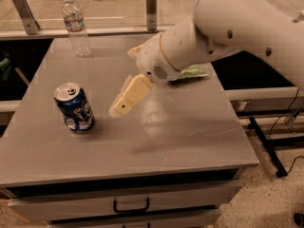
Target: Knock pepsi can over
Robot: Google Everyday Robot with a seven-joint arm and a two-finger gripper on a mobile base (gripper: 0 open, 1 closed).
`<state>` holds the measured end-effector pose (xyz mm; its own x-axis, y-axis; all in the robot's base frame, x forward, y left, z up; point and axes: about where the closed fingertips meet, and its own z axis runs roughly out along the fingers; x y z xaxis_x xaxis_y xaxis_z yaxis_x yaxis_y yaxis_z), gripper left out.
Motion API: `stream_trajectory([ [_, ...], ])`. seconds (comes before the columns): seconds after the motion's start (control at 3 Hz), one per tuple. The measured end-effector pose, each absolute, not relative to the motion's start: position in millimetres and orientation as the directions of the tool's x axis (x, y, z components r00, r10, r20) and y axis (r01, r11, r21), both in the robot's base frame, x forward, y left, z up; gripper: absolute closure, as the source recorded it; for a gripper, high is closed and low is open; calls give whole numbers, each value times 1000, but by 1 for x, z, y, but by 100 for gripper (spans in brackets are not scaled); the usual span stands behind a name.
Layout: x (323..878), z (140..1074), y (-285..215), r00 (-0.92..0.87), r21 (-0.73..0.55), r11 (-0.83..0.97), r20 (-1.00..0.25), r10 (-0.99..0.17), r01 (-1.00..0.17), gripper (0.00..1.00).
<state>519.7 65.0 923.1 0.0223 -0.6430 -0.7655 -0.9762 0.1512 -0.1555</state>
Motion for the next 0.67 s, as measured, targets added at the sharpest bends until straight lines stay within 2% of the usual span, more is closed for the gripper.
stream_trajectory([
  [0.67,541,891,136,9,-92,152,-880,-475,-984,0],
])
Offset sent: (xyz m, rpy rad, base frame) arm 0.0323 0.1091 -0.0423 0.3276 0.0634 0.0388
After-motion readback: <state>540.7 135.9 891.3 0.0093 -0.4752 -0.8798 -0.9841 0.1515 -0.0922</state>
